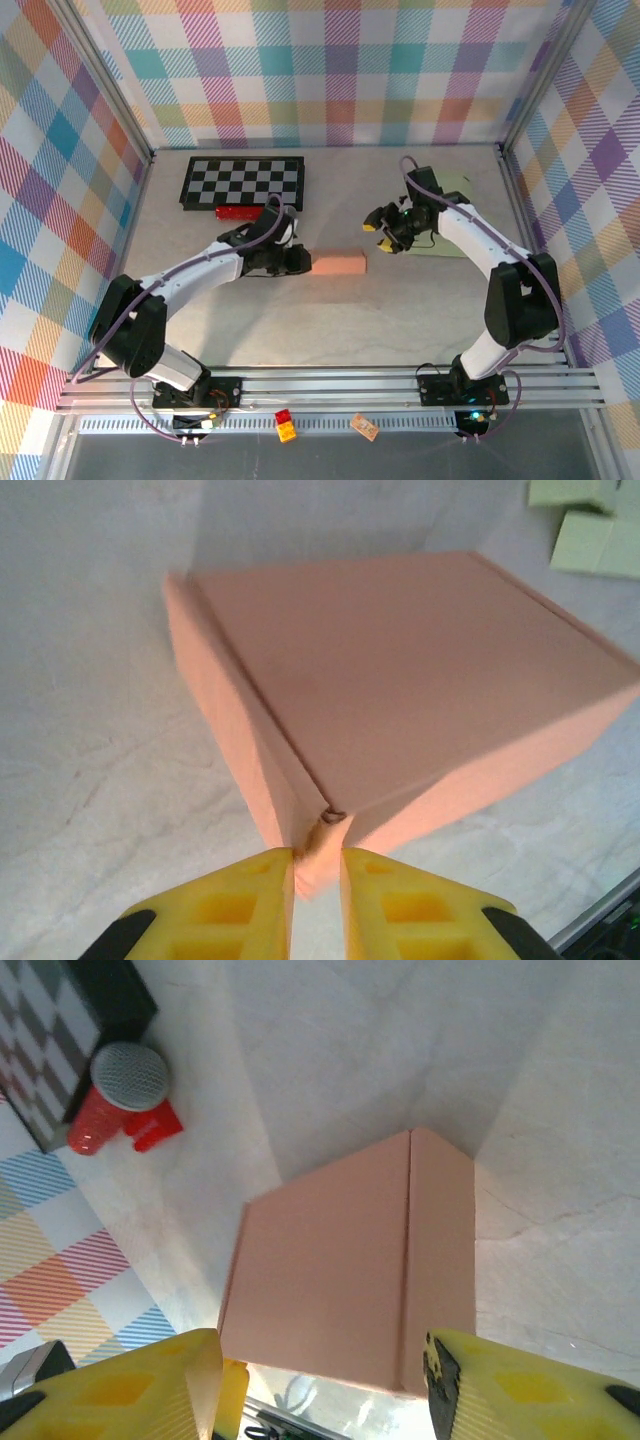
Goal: Fold the paper box
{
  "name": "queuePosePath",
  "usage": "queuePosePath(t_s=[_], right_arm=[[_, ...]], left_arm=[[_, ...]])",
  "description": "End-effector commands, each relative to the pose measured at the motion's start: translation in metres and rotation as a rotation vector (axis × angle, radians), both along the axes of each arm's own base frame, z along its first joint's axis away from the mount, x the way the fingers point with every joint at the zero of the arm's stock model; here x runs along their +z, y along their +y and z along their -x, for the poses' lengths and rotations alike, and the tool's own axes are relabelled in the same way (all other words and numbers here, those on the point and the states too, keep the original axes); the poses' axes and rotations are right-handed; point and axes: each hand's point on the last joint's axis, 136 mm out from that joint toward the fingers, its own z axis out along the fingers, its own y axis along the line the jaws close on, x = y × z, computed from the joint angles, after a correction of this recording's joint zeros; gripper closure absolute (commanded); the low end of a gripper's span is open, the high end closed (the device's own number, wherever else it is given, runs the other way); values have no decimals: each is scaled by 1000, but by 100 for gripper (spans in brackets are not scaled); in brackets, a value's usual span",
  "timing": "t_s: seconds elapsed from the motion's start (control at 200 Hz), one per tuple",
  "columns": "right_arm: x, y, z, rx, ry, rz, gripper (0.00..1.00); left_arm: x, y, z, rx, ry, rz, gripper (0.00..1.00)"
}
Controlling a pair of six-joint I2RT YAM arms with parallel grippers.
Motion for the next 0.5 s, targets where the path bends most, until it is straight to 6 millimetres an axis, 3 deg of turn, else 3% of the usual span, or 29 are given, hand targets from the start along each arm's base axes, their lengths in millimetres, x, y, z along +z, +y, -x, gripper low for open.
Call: queuePosePath(t_s=[0.0, 0.135, 0.23, 0.495], right_arm=[[6, 0, 12, 16, 3, -17, 42], [-9, -5, 25, 23, 35, -2, 41], [-23, -8, 32, 45, 50, 20, 41], [-63, 1, 61, 272, 45, 86, 35]], left_arm=[[-3, 4, 7, 0, -30, -29, 81], [-8, 4, 15, 17, -15, -18, 80], [1, 4, 14, 33, -20, -7, 79], [68, 3, -12, 145, -88, 123, 61]])
